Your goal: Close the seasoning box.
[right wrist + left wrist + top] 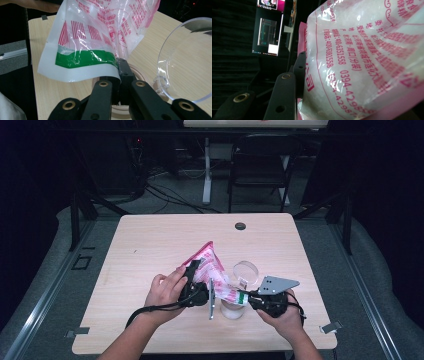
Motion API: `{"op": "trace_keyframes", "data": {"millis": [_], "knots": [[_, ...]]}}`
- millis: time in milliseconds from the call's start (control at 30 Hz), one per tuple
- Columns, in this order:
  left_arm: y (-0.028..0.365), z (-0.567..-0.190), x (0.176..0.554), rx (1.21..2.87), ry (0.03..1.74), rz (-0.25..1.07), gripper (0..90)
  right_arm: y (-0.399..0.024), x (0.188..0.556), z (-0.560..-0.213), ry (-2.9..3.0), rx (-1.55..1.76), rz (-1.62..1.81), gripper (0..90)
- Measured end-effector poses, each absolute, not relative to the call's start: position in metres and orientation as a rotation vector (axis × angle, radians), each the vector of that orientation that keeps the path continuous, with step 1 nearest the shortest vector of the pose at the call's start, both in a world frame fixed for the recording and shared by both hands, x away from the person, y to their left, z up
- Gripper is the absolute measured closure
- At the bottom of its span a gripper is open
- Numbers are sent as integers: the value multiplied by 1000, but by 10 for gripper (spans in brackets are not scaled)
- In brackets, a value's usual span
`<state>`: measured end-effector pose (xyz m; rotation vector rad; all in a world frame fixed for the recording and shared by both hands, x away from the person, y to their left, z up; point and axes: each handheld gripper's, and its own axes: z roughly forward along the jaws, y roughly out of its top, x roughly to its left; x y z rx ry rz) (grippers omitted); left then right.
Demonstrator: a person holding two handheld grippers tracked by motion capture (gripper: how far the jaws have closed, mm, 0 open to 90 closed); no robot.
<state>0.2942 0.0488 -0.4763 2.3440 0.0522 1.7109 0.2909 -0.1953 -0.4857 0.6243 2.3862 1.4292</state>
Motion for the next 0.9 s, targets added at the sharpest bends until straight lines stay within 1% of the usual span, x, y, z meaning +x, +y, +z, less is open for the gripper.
{"op": "trace_keyframes", "data": {"millis": [900], "knots": [[47, -475, 294, 2343, 37, 1729, 614, -196, 291, -486, 2383, 627, 1428, 899]]}}
